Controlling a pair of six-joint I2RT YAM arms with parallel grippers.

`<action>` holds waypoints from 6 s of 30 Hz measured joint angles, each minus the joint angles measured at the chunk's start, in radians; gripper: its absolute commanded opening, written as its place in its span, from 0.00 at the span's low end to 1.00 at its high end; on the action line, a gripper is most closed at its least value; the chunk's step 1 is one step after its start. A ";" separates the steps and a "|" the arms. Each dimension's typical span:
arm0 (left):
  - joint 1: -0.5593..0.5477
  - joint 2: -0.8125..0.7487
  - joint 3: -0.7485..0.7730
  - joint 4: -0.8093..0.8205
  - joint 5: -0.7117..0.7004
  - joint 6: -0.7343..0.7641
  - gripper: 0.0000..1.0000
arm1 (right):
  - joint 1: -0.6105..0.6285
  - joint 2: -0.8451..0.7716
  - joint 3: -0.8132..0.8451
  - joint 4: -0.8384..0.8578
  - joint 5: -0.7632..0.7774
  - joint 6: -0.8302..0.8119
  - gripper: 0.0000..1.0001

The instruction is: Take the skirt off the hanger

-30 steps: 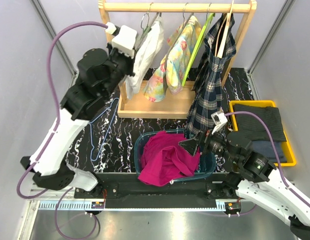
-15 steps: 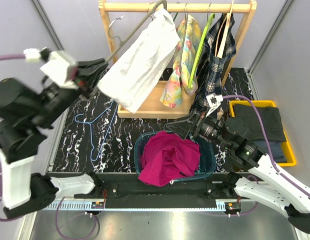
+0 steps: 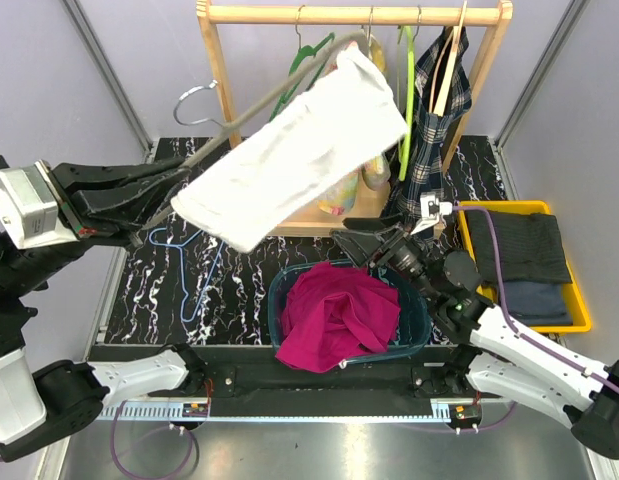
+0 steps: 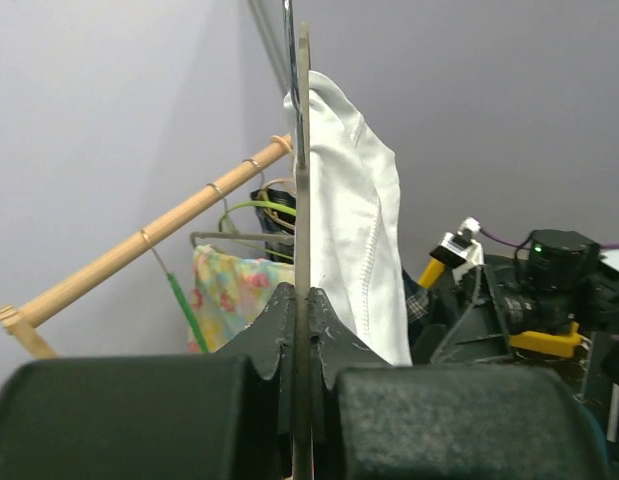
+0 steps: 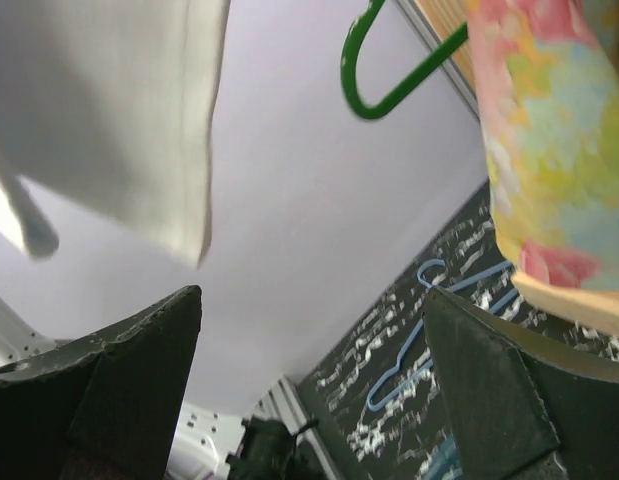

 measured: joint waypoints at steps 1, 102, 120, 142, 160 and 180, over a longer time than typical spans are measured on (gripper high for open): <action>0.005 0.002 0.000 -0.007 0.019 -0.008 0.00 | 0.000 0.015 0.000 0.035 0.007 -0.002 1.00; 0.267 -0.154 -0.569 0.134 0.192 -0.284 0.04 | -0.055 0.138 0.796 -0.320 -0.245 -0.145 0.00; 0.267 -0.192 -0.864 0.351 0.388 -0.517 0.12 | -0.006 0.906 1.895 -0.187 -0.432 0.019 0.00; 0.230 -0.078 -1.016 0.702 0.616 -0.654 0.00 | 0.039 1.070 2.028 -0.156 -0.392 0.093 0.00; 0.260 -0.145 -0.969 0.618 0.701 -0.595 0.58 | 0.040 0.933 1.934 -0.133 -0.320 -0.029 0.00; 0.215 -0.288 -1.048 0.527 0.550 -0.489 0.99 | 0.040 0.976 2.033 -0.065 -0.251 -0.001 0.00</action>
